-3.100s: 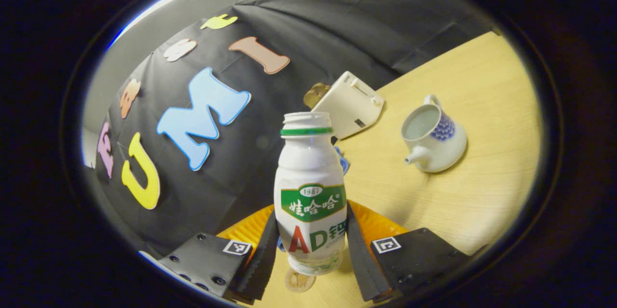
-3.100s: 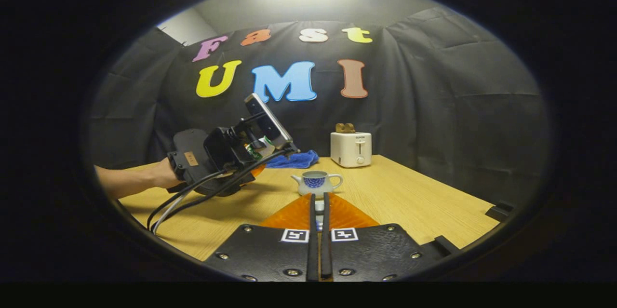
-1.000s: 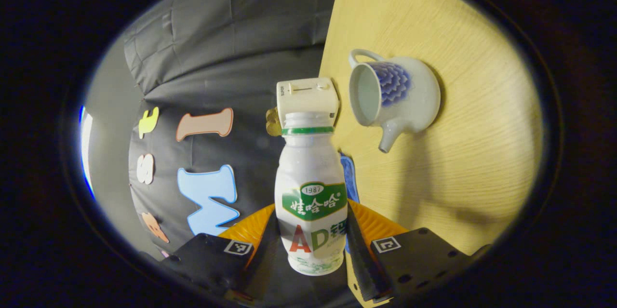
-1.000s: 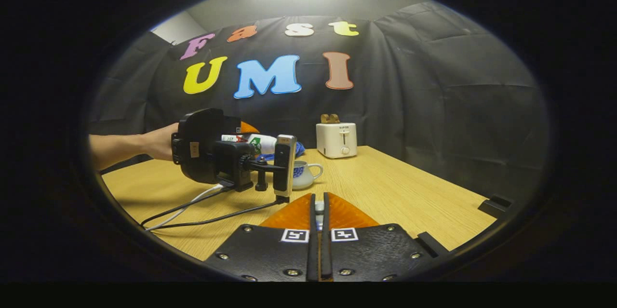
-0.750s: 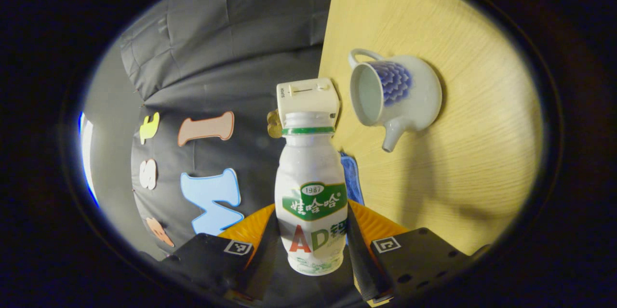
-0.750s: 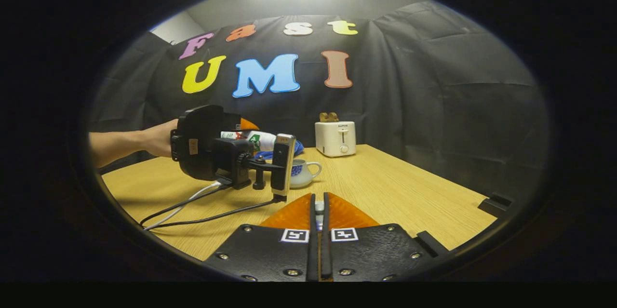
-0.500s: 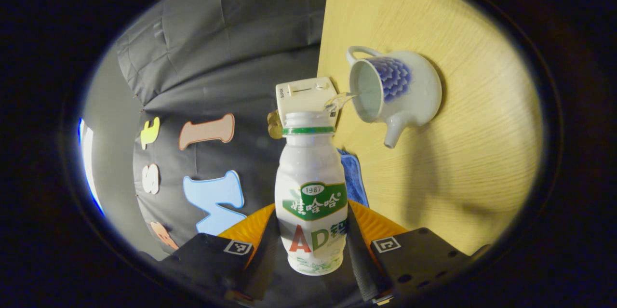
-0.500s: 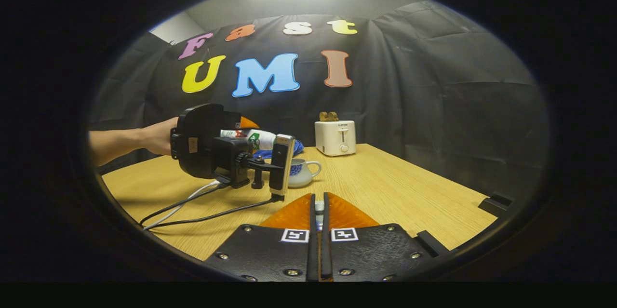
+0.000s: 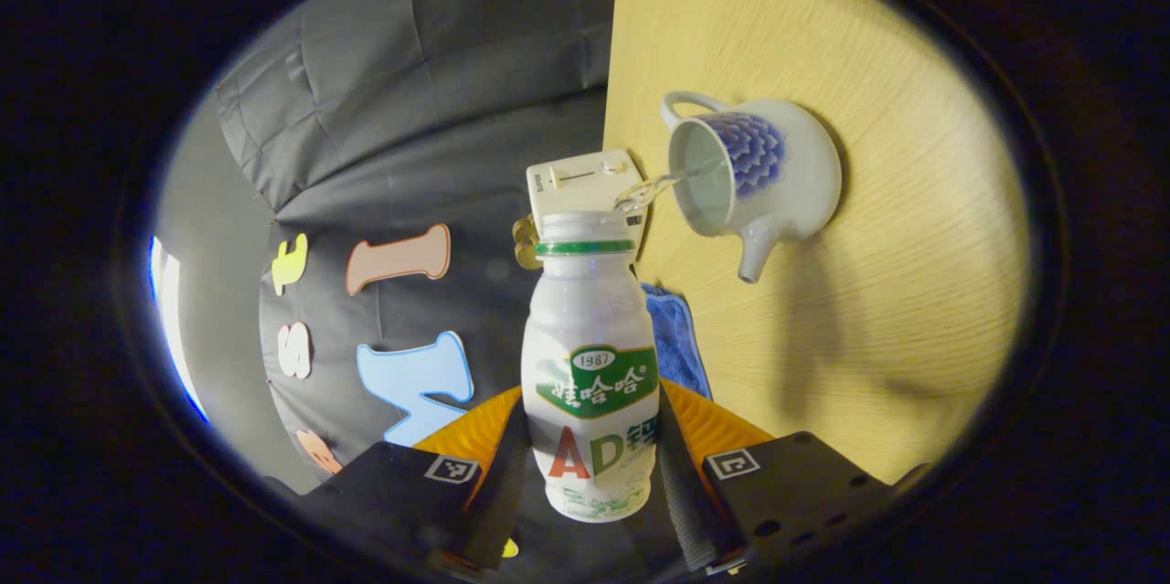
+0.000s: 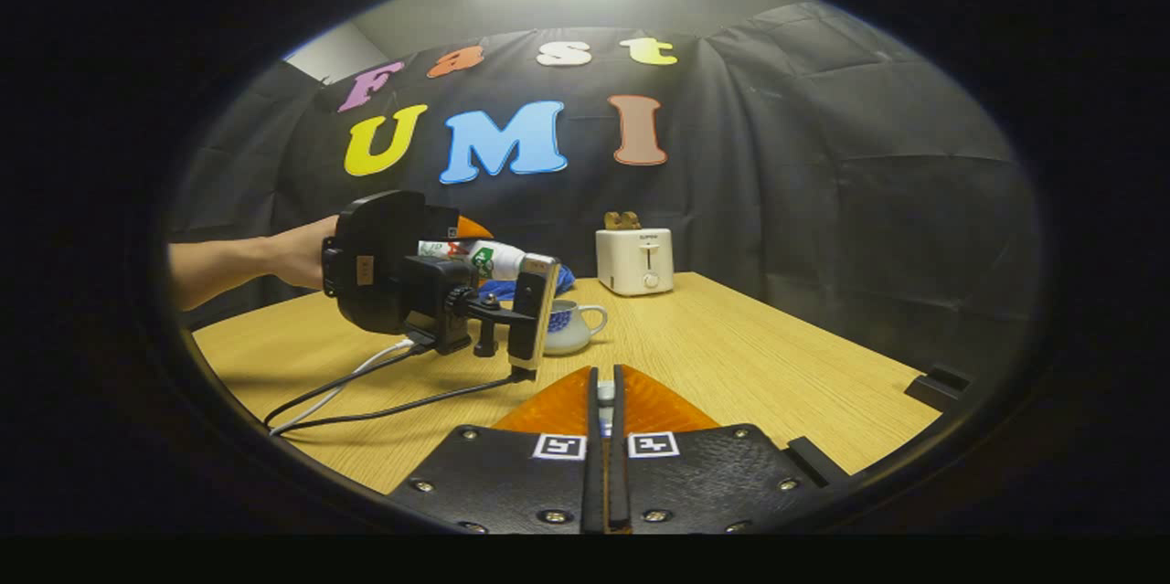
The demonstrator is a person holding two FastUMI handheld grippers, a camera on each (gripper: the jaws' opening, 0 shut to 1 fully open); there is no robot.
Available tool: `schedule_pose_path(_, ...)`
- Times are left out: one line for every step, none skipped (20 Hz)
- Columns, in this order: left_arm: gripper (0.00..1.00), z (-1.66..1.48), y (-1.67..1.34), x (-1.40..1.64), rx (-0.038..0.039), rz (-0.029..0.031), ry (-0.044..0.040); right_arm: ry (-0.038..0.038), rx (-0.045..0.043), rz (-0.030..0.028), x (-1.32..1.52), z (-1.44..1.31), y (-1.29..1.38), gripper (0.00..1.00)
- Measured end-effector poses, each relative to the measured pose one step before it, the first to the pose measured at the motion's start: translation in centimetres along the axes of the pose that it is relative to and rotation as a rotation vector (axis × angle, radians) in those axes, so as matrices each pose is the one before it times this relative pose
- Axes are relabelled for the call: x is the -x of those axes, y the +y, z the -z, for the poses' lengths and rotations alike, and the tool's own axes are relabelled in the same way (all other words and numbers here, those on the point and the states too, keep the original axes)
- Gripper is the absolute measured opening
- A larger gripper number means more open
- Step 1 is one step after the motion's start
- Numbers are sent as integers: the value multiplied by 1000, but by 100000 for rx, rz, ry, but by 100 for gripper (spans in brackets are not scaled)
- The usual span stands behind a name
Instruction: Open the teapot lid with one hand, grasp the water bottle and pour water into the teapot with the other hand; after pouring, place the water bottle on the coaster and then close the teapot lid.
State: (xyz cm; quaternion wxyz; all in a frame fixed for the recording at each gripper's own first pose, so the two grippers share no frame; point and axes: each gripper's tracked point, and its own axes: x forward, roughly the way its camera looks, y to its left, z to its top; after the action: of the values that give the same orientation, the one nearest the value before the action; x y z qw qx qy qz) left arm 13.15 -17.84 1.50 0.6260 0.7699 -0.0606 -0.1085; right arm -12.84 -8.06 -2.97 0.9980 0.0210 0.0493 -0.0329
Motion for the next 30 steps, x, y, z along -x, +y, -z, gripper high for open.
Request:
schedule_pose_path(81,90,139,18,-1392,-594,288,135,9,63,14,-5,-12,2)
schedule_pose_path(81,-49,71,18,-1105,-762,79,82,-74,187,2,53,-114,2)
schedule_pose_path(75,18,-83,-22,-546,134,-9,-255,-190,197,2,-67,-68,2)
schedule_pose_path(75,-56,-10,1,-321,-3,-282,-42,10,89,-16,25,10,2)
schedule_pose_path(76,-18,109,7,-449,-125,-103,35,112,71,31,-14,-79,2)
schedule_pose_path(81,-90,64,40,-442,-302,-183,-52,-94,21,17,17,4,2)
schedule_pose_path(81,3,-11,-24,-404,-187,-194,58,-67,-118,-8,-26,35,2)
schedule_pose_path(76,2,-27,-17,-498,-5,-74,65,-10,-58,-23,14,6,2)
schedule_pose_path(76,49,98,11,-622,-245,-50,-17,66,-37,29,-10,7,2)
schedule_pose_path(76,-21,-1,-4,-726,-43,77,-177,-3,17,18,-49,27,2)
schedule_pose_path(76,47,68,-11,-629,-221,-43,-71,56,36,48,-88,-29,2)
schedule_pose_path(75,-46,1,28,-532,-132,85,-141,-45,-8,20,-3,-4,2)
schedule_pose_path(75,215,3,-75,-395,-158,185,-13,-39,24,-38,-50,5,2)
schedule_pose_path(76,-86,65,30,-463,-468,-7,-44,-21,-87,-22,23,15,2)
schedule_pose_path(76,-14,23,-28,-306,-356,73,84,10,7,27,-6,-22,2)
schedule_pose_path(76,-86,-23,8,-175,-212,-102,26,58,-123,-41,14,37,2)
schedule_pose_path(75,81,199,-59,-452,-329,-5,129,190,209,-88,-18,-10,2)
schedule_pose_path(75,40,-42,-18,-546,362,159,397,4,742,-95,116,-245,2)
schedule_pose_path(75,143,105,-92,-653,224,-123,-194,-472,147,64,-169,-69,0)
schedule_pose_path(75,-29,5,-8,-585,-47,236,-161,-360,37,-10,-65,48,2)
schedule_pose_path(75,58,10,-29,-584,92,-53,-137,10,-47,-37,-88,14,2)
schedule_pose_path(75,-19,-26,-79,-601,86,-96,-58,172,-77,19,5,26,2)
schedule_pose_path(75,19,52,2,-839,-102,-217,-152,207,-294,61,-87,93,2)
schedule_pose_path(75,-121,70,66,-1064,-370,-180,-122,199,-172,-29,-15,34,2)
schedule_pose_path(75,-54,6,13,-1075,-218,-96,-305,117,-41,38,-98,1,2)
schedule_pose_path(75,-66,93,4,-908,-289,-282,-469,21,-62,116,-109,23,2)
schedule_pose_path(76,-106,-39,12,-640,-65,-235,-39,231,170,-6,-64,-30,2)
schedule_pose_path(76,-30,82,20,-715,-244,-222,120,19,38,-19,176,-38,2)
schedule_pose_path(76,-82,48,-14,-680,-416,-355,141,-154,67,-13,75,-68,2)
schedule_pose_path(76,7,-17,-22,-583,14,-277,271,-127,154,3,121,-60,2)
